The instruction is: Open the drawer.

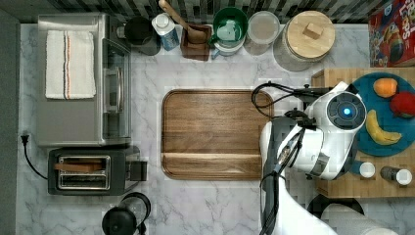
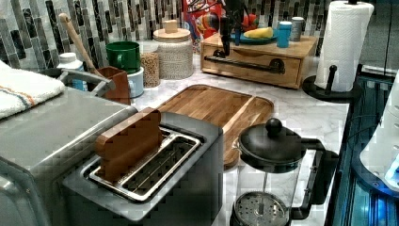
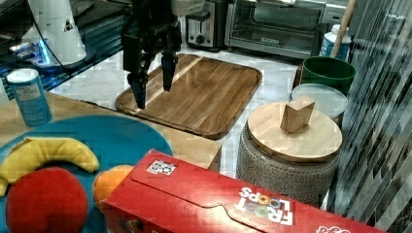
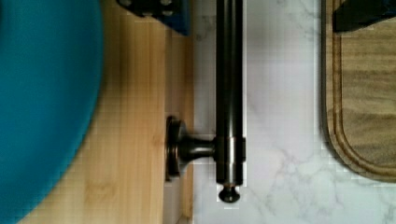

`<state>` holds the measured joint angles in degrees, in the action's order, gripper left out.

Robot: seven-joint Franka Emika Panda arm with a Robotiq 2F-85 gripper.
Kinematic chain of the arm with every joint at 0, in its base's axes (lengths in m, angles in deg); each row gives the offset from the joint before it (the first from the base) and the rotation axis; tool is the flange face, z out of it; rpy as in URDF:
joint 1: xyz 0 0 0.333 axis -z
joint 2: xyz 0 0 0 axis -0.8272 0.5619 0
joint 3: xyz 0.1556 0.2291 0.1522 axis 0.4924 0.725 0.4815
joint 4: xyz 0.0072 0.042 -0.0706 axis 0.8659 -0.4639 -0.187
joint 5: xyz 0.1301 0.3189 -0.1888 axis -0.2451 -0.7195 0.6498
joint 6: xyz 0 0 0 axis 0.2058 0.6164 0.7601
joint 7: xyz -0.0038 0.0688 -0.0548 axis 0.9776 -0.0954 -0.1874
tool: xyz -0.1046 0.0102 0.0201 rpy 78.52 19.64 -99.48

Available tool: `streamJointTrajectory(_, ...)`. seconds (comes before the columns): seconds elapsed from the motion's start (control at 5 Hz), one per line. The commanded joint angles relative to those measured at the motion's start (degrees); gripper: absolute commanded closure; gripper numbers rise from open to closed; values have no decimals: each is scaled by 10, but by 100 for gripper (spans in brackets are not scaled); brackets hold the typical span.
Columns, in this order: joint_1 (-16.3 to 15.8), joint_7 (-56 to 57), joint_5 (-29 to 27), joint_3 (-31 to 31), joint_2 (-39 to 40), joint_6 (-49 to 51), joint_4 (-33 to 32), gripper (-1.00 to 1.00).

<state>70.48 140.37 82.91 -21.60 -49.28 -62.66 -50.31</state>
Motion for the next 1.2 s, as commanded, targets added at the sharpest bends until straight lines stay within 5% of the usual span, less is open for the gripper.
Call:
streamJointTrajectory(0.2,5,15,-44,12,31,-45,-21,-100)
streamJointTrajectory(0.8,8,5,-41,10,67,-81,-2,-100)
streamJointTrajectory(1.2,18,36,-73,32,86,2,40,-100)
